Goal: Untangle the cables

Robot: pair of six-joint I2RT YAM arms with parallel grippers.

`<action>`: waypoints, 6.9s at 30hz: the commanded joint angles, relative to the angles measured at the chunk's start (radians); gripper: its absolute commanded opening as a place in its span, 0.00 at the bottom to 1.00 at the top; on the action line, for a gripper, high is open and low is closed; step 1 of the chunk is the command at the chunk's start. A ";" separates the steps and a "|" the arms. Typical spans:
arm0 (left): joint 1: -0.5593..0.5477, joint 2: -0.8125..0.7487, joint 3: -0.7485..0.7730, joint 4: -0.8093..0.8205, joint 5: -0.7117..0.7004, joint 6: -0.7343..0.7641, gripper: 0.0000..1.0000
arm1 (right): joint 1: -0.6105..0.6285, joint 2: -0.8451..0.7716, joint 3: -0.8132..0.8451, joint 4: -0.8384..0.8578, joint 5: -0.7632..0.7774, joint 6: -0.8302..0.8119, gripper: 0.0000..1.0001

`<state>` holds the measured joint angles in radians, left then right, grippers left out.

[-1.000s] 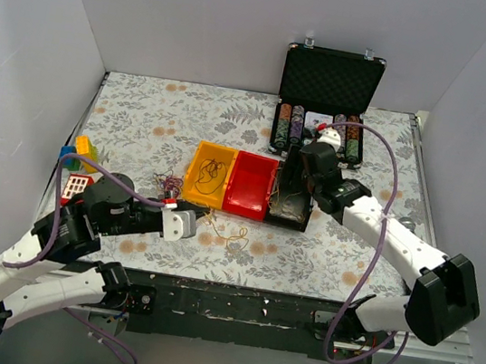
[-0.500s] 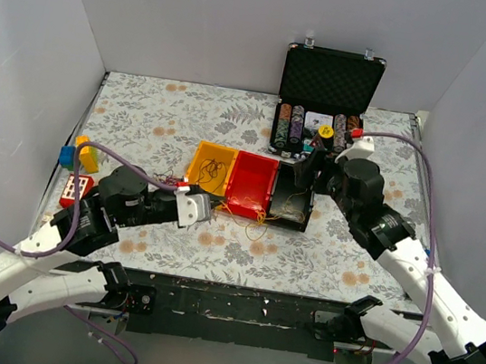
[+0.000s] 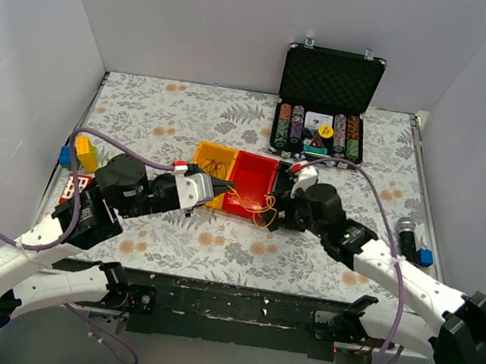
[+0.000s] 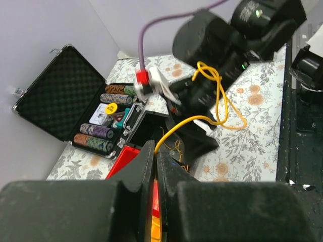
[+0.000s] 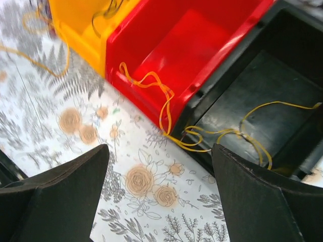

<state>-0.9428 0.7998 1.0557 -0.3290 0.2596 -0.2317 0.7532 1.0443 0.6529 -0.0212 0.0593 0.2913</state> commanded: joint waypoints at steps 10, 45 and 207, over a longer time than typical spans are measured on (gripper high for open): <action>-0.002 -0.140 0.058 -0.165 -0.168 -0.041 0.00 | 0.152 0.399 0.338 0.047 0.112 -0.267 0.92; -0.002 -0.251 -0.028 -0.199 -0.183 0.065 0.00 | 0.023 0.773 0.610 -0.200 -0.372 -0.356 0.63; 0.252 0.021 -0.576 0.300 -0.389 0.097 0.63 | 0.394 -0.493 -0.139 -0.115 0.024 0.078 0.01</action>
<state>-0.8005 0.7521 0.4767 -0.2584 -0.0711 -0.1406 1.1458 0.6262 0.4591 -0.0658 0.1184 0.3965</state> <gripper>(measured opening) 0.654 0.026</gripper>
